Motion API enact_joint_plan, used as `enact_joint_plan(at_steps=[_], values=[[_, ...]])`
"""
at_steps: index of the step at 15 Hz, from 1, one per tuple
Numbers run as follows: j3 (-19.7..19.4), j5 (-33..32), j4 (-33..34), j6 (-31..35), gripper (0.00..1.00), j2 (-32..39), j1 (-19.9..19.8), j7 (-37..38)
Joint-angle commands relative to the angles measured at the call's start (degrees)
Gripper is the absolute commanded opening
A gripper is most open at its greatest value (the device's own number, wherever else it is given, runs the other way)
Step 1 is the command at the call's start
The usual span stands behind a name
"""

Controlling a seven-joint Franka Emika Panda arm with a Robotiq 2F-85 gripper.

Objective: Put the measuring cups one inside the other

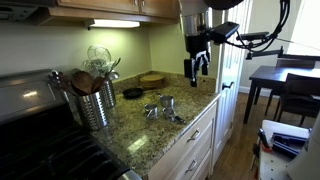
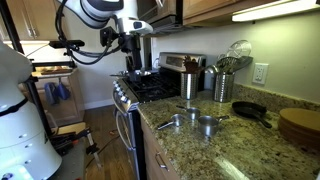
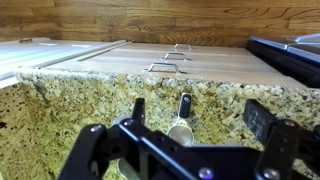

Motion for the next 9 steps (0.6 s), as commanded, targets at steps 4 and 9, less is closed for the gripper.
enact_joint_plan(at_steps=[4, 9], values=[[0.49, -1.47, 0.04, 4.82, 1.0, 5.8, 0.5, 2.44], [0.91, -3.96, -0.52, 9.83, 1.0, 10.85, -0.29, 6.94]])
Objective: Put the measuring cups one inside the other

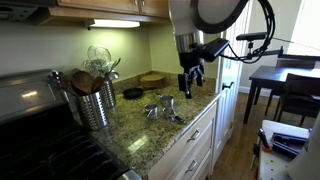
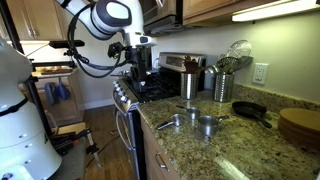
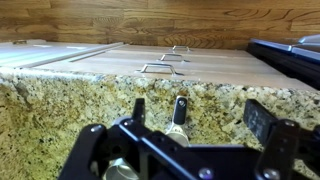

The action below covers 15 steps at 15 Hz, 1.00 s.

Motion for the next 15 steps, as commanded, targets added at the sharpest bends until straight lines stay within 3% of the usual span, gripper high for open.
enact_joint_plan(at_steps=[1, 15], values=[[0.33, -2.89, -0.59, 4.06, 1.0, 3.4, -0.53, 5.07], [-1.63, -13.4, 1.58, 14.02, 1.0, 17.98, -1.75, 26.05]])
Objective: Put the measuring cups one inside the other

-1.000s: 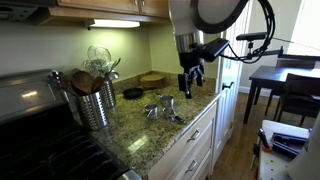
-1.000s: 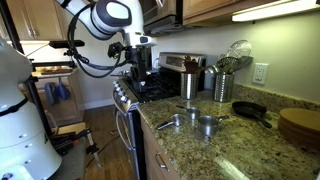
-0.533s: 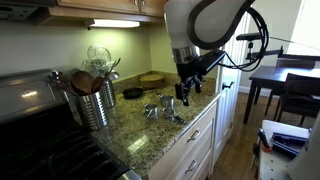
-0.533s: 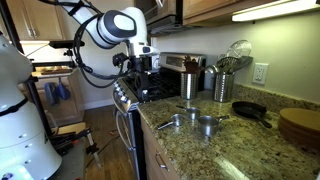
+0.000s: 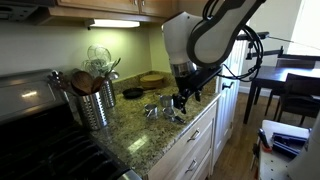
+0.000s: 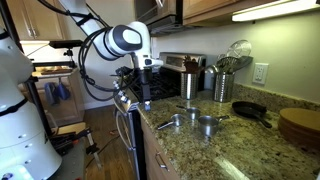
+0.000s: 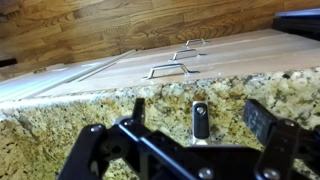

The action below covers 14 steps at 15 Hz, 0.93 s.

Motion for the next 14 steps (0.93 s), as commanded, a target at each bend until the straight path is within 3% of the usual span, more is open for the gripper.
enact_joint_plan(at_steps=[1, 9, 14], values=[[-1.66, -3.25, 1.53, 3.67, 1.0, 4.77, -0.2, 5.5], [-7.91, -7.33, 6.02, 11.38, 1.0, 12.57, 0.55, 3.78], [-10.68, -4.72, 9.22, 15.72, 1.0, 18.03, 1.62, -0.4]])
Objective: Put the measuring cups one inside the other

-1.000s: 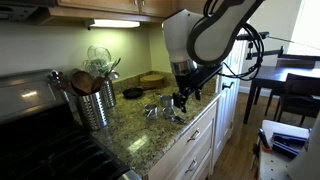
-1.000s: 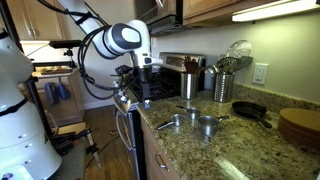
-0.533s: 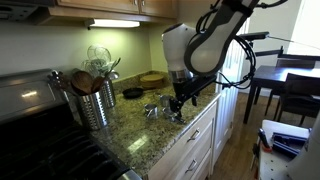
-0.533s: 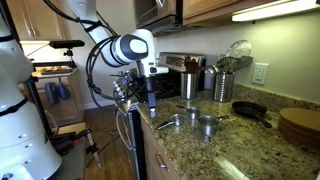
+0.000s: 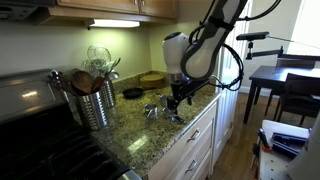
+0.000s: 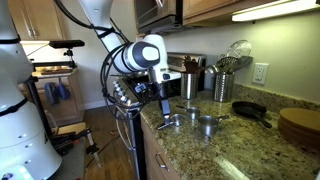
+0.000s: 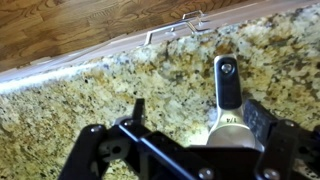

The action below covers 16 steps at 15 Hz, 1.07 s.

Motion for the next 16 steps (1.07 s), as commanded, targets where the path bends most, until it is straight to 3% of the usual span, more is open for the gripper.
enact_joint_plan(at_steps=[1, 9, 11, 16], values=[[-2.12, 1.6, 2.38, 3.93, 1.0, 4.21, 1.68, -3.24], [-2.55, 9.82, 4.83, 6.95, 1.0, 9.24, 4.05, -14.68], [-2.76, 11.04, 5.15, 6.87, 0.74, 9.64, 4.4, -16.2], [-3.36, 12.61, 5.47, 6.78, 0.41, 9.67, 5.06, -17.94]])
